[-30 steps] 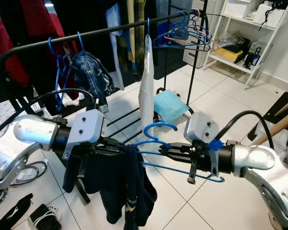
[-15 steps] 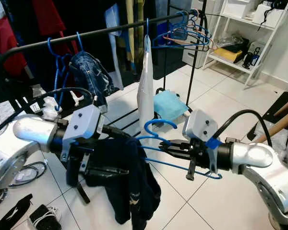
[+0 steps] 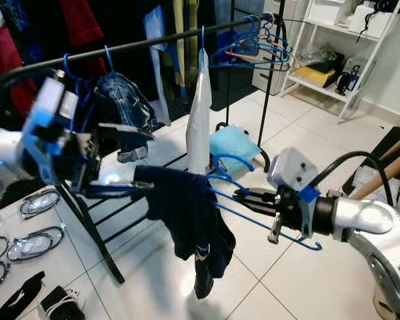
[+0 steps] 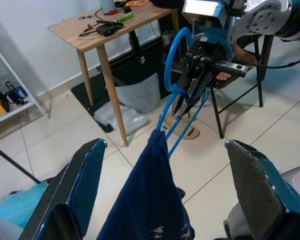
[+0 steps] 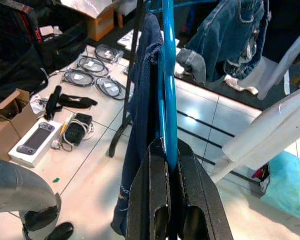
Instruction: Hang hanger
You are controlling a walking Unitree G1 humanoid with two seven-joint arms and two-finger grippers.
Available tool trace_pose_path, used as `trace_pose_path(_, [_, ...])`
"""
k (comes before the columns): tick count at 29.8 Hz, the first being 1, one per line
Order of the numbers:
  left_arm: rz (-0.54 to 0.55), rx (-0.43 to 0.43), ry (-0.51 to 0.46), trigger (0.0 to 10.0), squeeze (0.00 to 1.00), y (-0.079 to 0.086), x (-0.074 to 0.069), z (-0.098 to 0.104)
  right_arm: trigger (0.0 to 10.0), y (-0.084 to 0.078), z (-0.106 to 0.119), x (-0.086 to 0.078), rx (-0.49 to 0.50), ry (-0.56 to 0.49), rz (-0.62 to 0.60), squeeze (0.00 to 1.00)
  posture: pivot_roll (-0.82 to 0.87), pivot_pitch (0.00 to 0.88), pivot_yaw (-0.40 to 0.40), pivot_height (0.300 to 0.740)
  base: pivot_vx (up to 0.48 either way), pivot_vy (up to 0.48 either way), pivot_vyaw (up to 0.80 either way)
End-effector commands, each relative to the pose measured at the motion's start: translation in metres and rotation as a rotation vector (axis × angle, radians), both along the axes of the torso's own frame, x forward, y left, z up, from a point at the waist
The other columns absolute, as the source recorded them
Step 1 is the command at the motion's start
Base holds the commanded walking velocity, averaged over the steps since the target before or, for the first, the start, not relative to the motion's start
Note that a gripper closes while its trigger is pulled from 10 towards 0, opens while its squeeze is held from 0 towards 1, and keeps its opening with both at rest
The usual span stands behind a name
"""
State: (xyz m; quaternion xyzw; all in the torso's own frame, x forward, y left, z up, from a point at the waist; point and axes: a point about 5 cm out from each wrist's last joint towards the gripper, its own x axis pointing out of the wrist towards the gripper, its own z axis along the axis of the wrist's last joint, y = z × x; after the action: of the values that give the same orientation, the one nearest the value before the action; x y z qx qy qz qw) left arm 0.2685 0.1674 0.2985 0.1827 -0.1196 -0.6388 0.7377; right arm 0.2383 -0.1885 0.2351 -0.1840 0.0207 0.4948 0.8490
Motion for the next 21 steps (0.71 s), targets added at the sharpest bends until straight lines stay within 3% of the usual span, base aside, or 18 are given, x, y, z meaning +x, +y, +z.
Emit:
trace_pose_path(1, [0.036,-0.021,0.004,10.0,1.00,0.005,0.004,-0.001,0.0,0.004,0.017,-0.006,0.061,-0.058,0.052,0.00,-0.10,0.074,0.023,0.740,0.000,0.000,0.00])
trace_pose_path(5, [0.058,-0.040,0.009,10.0,1.00,0.008,0.007,-0.003,0.0,0.004,0.023,-0.009,0.089,-0.069,0.067,0.00,-0.10,0.074,0.023,0.740,0.000,0.000,0.00])
trace_pose_path(6, [0.089,-0.067,0.027,10.0,1.00,0.014,0.011,-0.009,0.0,0.001,0.034,-0.012,0.139,-0.091,0.085,0.00,-0.10,0.074,0.022,0.740,0.000,0.000,0.00])
trace_pose_path(7, [0.129,-0.085,0.040,10.0,0.72,0.019,0.016,-0.015,0.0,-0.002,0.043,-0.016,0.175,-0.107,0.101,0.00,-0.10,0.074,0.022,0.740,0.000,0.000,0.00])
trace_pose_path(8, [0.153,-0.096,0.049,10.0,0.72,0.022,0.019,-0.020,0.0,-0.004,0.048,-0.019,0.198,-0.118,0.112,0.00,-0.10,0.074,0.022,0.740,0.000,0.000,0.00])
trace_pose_path(9, [0.183,-0.096,0.053,10.0,0.00,0.025,0.023,-0.026,0.0,-0.006,0.053,-0.022,0.217,-0.126,0.126,0.00,-0.10,0.074,0.022,0.740,0.000,0.000,0.00])
trace_pose_path(15, [0.273,-0.152,0.040,10.0,0.00,0.033,0.034,-0.035,0.0,-0.007,0.058,-0.027,0.244,-0.128,0.148,0.00,-0.11,0.075,0.024,0.740,0.000,0.000,0.00])
trace_pose_path(21, [0.254,-0.156,0.063,10.0,0.00,0.036,0.032,-0.042,0.0,-0.007,0.059,-0.028,0.255,-0.124,0.152,0.00,-0.11,0.077,0.024,0.740,0.000,0.000,0.00])
